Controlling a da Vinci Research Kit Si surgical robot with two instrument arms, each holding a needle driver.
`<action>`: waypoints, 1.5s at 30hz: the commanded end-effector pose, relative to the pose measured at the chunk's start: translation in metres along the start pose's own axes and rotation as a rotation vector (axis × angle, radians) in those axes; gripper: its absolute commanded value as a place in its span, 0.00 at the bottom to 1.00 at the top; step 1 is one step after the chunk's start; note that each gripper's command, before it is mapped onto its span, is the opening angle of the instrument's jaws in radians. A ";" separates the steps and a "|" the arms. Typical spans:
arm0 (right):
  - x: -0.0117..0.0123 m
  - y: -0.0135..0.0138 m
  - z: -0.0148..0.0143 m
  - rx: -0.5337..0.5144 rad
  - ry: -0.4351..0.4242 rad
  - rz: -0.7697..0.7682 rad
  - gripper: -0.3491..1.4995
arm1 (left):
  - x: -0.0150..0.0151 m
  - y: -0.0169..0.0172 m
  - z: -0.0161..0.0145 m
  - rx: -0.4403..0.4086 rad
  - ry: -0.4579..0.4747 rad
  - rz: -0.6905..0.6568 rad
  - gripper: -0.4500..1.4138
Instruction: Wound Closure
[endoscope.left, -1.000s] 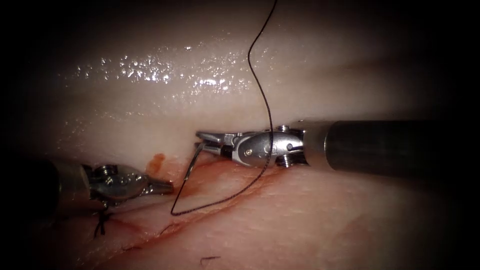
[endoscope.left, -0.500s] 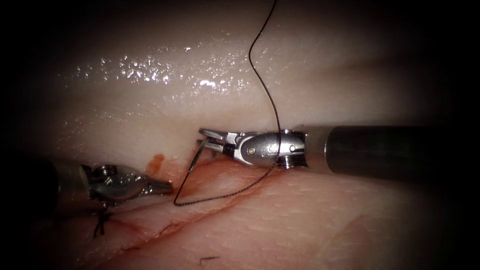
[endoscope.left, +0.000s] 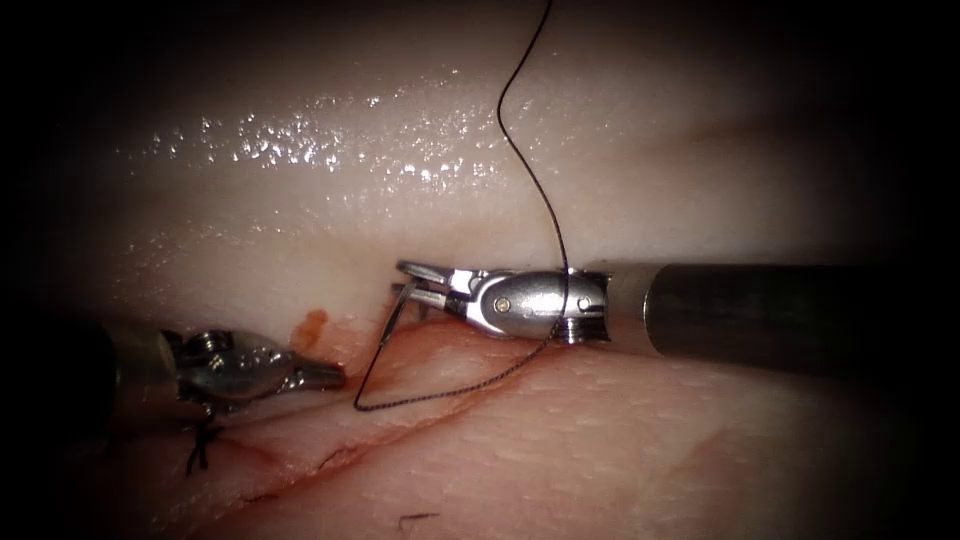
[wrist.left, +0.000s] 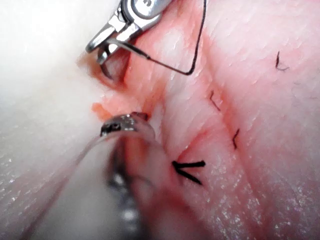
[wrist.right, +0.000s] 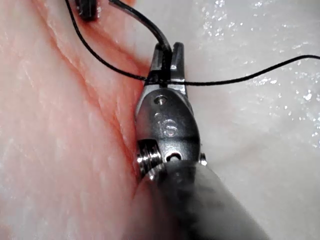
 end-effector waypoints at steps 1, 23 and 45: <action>-0.0002 -0.0006 0.0013 0.015 0.005 0.003 0.00 | 0.0000 0.0000 0.0009 -0.001 0.001 0.000 0.00; -0.0028 -0.0033 0.0021 0.118 -0.022 0.091 0.00 | -0.0001 0.0000 0.0008 -0.002 0.000 0.001 0.00; 0.0044 0.0067 0.0000 -0.021 0.221 0.251 0.00 | 0.0003 0.0002 0.0011 0.002 0.001 -0.003 0.00</action>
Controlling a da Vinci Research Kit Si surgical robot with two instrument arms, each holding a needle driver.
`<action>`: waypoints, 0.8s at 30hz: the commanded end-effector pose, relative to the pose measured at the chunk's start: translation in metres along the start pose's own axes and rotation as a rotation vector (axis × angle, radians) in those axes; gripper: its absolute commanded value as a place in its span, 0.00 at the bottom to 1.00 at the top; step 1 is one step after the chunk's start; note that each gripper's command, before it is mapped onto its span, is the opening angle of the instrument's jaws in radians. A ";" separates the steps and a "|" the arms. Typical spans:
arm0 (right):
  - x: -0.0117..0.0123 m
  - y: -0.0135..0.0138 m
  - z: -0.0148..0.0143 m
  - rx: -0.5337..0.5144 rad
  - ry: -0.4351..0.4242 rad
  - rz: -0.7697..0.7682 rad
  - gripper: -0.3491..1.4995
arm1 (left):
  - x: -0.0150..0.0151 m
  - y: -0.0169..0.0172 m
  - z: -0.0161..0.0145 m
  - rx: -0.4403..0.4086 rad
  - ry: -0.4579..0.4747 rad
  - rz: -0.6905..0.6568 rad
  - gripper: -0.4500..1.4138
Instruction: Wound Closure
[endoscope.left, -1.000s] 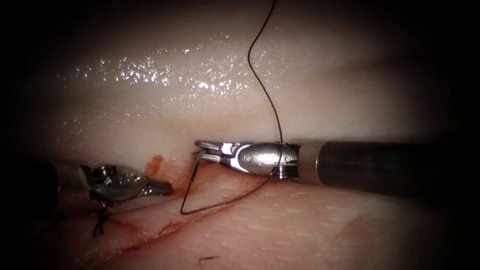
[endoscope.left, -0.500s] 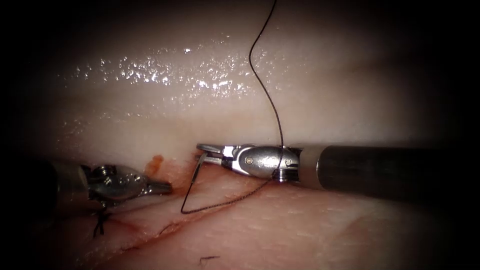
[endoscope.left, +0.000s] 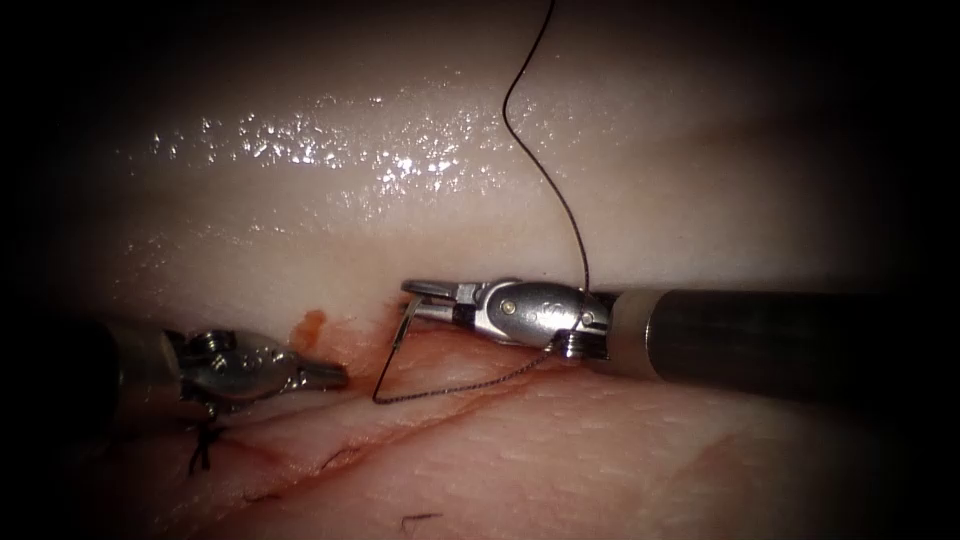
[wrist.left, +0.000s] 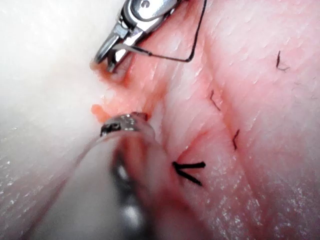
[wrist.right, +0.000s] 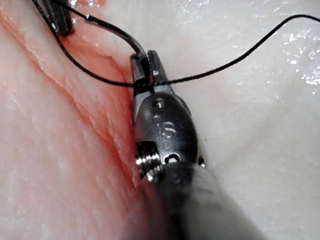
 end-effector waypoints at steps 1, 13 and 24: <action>0.0006 0.0019 0.0005 0.008 0.046 0.046 0.00 | 0.0000 0.0001 0.0009 0.000 0.000 0.000 0.00; 0.0030 0.0056 0.0000 0.044 0.154 0.246 0.00 | 0.0002 0.0002 0.0010 0.002 0.001 -0.002 0.00; 0.0088 0.0104 -0.0006 -0.010 0.205 0.475 0.00 | 0.0027 0.0008 0.0006 0.018 0.010 0.015 0.00</action>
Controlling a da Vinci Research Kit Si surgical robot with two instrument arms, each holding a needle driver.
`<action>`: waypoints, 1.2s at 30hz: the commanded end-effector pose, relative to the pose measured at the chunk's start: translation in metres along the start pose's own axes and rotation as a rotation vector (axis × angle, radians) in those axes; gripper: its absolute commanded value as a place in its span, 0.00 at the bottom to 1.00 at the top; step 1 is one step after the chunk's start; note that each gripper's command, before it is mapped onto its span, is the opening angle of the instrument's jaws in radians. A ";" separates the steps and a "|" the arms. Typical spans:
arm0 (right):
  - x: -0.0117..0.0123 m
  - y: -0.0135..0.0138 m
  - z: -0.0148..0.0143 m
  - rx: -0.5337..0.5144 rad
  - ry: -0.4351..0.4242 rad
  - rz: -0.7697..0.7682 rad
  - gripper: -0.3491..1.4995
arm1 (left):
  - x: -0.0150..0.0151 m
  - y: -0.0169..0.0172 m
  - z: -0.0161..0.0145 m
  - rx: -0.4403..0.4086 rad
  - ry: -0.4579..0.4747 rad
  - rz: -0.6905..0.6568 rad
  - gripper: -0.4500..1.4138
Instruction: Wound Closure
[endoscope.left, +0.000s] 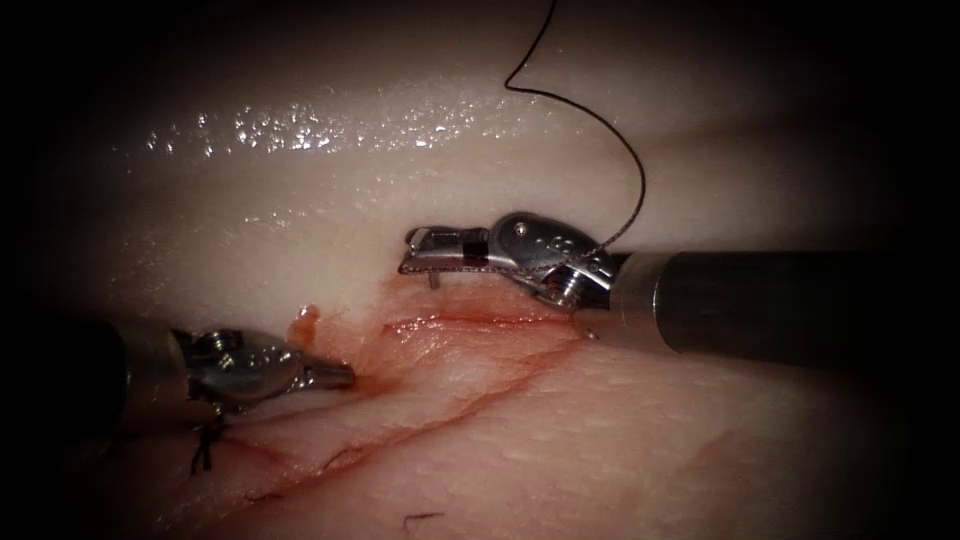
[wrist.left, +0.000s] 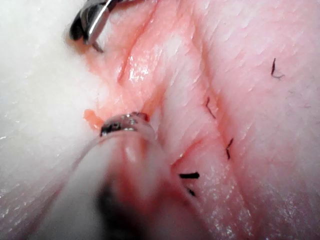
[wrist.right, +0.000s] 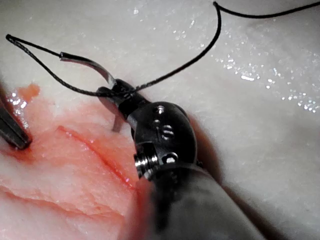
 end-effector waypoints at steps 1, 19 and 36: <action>0.0007 0.0005 0.0011 -0.006 0.005 -0.001 0.00 | 0.0000 0.0000 0.0007 0.001 0.006 0.001 0.00; 0.0021 0.0007 0.0011 -0.060 0.043 0.158 0.00 | 0.0015 0.0000 0.0062 0.046 0.112 0.035 0.00; 0.0028 0.0006 0.0014 -0.071 0.124 0.403 0.00 | -0.0020 -0.0009 0.0097 0.013 0.057 0.011 0.00</action>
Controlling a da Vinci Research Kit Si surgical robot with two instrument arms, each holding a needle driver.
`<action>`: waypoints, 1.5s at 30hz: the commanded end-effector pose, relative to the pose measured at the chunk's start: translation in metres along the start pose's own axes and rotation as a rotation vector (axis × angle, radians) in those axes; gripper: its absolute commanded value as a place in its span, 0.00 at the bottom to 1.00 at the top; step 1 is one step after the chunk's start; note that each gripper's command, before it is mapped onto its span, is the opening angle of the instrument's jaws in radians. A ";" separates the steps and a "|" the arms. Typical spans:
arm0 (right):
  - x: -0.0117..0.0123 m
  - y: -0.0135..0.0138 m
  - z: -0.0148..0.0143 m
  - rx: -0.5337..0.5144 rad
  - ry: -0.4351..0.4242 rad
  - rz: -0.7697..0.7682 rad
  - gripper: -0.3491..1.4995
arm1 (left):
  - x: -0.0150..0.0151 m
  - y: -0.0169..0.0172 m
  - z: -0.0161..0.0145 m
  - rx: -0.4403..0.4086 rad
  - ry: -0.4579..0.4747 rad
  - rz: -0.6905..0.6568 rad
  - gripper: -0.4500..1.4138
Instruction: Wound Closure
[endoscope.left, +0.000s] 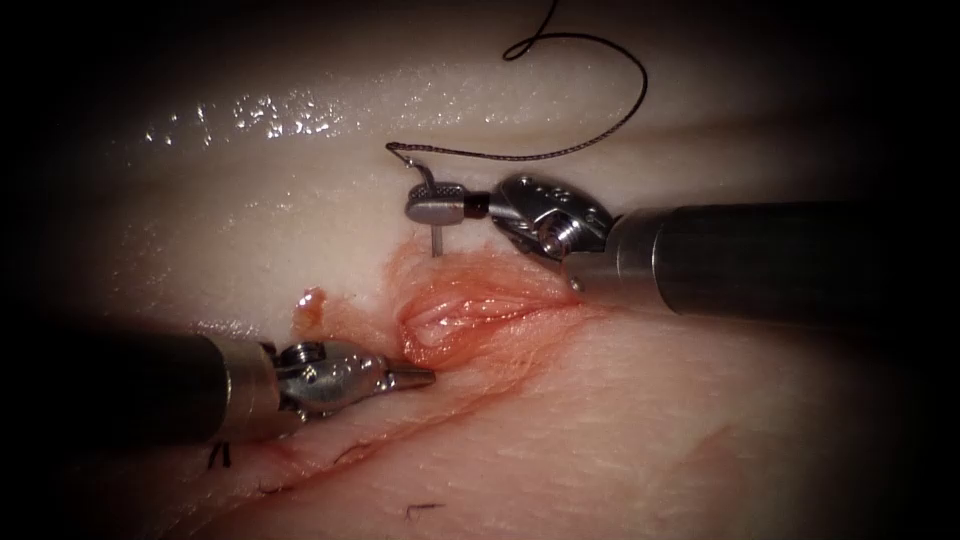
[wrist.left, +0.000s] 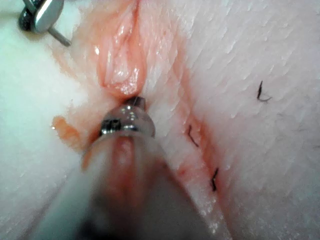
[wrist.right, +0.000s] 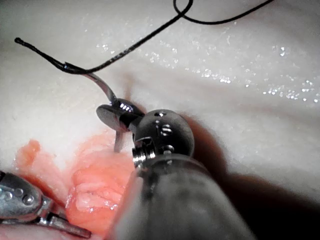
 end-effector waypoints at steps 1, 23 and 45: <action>0.0001 0.0001 0.0012 0.010 0.018 0.048 0.00 | -0.0001 0.0001 0.0008 -0.001 -0.001 0.002 0.00; 0.0016 -0.0008 0.0018 0.064 0.115 0.477 0.00 | -0.0001 -0.0001 0.0000 -0.008 -0.007 0.004 0.00; -0.0046 -0.0041 0.0040 0.186 0.004 0.796 0.00 | -0.0001 -0.0002 -0.0003 -0.001 -0.008 0.004 0.00</action>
